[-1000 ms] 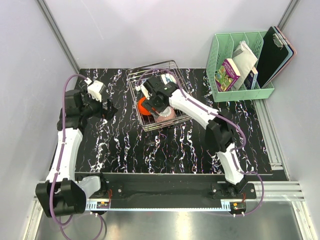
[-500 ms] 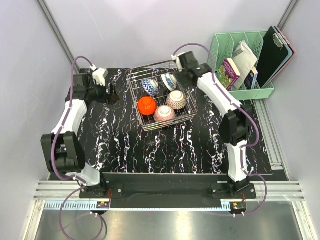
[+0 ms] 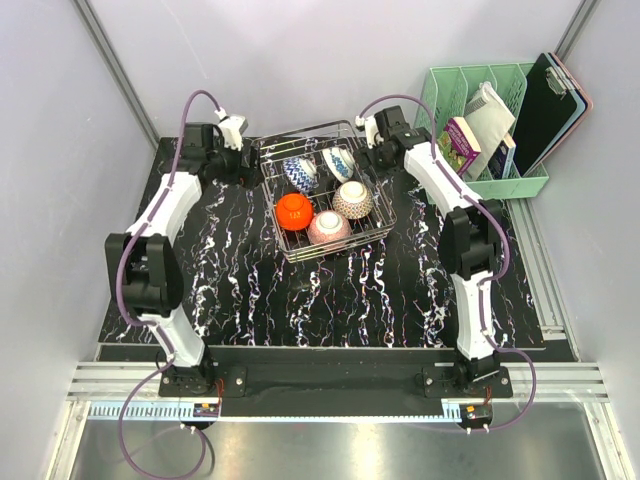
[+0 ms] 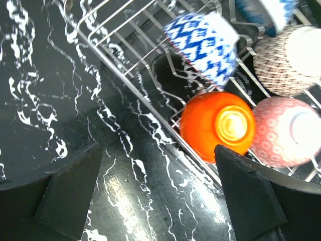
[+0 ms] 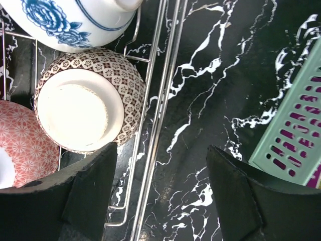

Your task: Load the bowls into the dish rack

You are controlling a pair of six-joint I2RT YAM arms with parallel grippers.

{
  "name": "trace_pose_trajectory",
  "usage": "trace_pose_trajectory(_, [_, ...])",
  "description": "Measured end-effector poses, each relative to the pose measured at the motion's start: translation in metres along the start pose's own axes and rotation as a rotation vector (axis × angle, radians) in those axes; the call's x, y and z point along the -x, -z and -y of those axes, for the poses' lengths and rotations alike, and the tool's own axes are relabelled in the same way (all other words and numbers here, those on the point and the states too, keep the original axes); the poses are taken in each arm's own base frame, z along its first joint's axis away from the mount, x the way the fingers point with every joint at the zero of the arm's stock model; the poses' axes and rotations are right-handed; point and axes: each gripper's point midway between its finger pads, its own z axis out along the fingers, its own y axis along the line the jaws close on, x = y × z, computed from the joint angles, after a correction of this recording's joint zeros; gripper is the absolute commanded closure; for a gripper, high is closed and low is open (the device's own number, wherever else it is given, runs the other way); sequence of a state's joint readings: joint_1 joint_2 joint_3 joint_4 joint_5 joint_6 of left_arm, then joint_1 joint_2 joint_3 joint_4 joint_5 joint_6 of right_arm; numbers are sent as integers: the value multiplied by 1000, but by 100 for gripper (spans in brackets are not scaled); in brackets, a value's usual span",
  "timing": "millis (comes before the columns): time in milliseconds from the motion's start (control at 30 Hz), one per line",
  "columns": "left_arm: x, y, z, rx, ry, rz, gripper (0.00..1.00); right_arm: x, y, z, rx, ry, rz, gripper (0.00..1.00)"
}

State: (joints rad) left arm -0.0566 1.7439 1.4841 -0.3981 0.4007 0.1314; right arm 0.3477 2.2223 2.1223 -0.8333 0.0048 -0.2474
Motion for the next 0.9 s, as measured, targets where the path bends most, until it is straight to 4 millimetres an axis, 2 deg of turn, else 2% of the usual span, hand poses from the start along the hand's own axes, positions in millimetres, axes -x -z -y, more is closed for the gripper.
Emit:
trace_pose_trajectory(133, [-9,-13,-14,53,26,-48,1,-4,-8,-2,25,-2,-10,41])
trace_pose_trajectory(167, [-11,-16,-17,65,29,-57,1,-5,-11,-2,27,-6,-13,50])
trace_pose_trajectory(267, [-13,-23,-22,82,31,-77,1,-12,-19,3,37,-22,-28,55])
trace_pose_trajectory(333, [-13,-29,-20,82,25,-86,1,-16,-23,5,41,-33,-36,59])
trace_pose_trajectory(367, [-12,-32,-17,80,17,-92,1,-18,-25,6,43,-39,-38,65])
trace_pose_trajectory(500, [-11,-43,-3,59,-12,-111,1,-25,-32,-2,72,-64,-36,80])
trace_pose_trajectory(567, [-9,-49,2,50,-26,-115,1,-34,-34,-8,80,-83,-51,83])
trace_pose_trajectory(733, [-11,-65,12,33,-56,-132,1,-51,-26,-15,84,-153,-64,92])
trace_pose_trajectory(900, [-21,-73,19,22,-73,-169,1,-74,-7,-17,48,-225,-81,98])
